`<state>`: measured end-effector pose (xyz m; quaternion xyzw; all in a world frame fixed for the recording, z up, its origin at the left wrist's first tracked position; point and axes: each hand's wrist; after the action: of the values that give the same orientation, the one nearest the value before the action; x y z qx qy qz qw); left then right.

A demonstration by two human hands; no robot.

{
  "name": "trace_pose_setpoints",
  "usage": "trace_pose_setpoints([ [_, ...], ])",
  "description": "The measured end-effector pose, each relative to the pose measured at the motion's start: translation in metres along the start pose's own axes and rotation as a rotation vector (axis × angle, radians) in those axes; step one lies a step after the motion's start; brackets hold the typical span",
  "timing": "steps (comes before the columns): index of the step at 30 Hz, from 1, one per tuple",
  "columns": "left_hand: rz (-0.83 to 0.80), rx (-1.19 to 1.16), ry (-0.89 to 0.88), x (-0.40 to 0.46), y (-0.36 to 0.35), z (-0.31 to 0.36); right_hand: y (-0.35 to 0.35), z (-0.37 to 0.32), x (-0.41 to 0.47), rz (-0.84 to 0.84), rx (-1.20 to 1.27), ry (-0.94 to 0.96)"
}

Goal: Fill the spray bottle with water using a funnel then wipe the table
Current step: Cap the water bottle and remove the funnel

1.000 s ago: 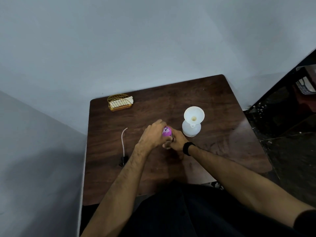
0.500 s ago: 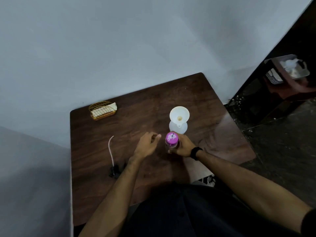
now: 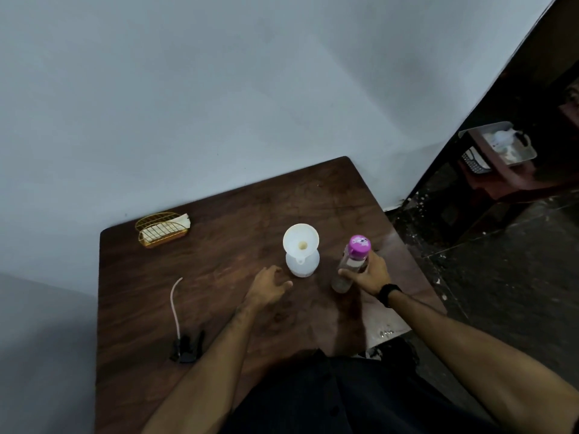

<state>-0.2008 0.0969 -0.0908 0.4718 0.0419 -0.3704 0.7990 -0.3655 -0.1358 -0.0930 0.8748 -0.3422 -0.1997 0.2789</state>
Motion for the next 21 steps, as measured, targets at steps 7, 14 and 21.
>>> trace_pose_setpoints([
  [7, 0.09, -0.055, 0.016, 0.015, 0.005, 0.015, 0.007, -0.022, 0.076, 0.042, 0.115, -0.016],
  [14, 0.119, -0.029, 0.102, 0.033, 0.007, 0.004, -0.001, -0.052, 0.159, -0.038, 0.11, 0.062],
  [21, 0.168, -0.035, 0.159, 0.044, 0.007, 0.004, -0.019, -0.077, 0.211, -0.118, 0.11, 0.112],
])
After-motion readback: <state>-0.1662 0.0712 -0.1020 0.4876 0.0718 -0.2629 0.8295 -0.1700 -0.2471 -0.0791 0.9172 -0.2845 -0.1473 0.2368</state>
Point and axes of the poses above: each hand's wrist, its own x-axis towards the middle knuckle, its own y-axis out of the back of the hand, z = x × y, and after that the axes turned 6 degrees about z, right-handed
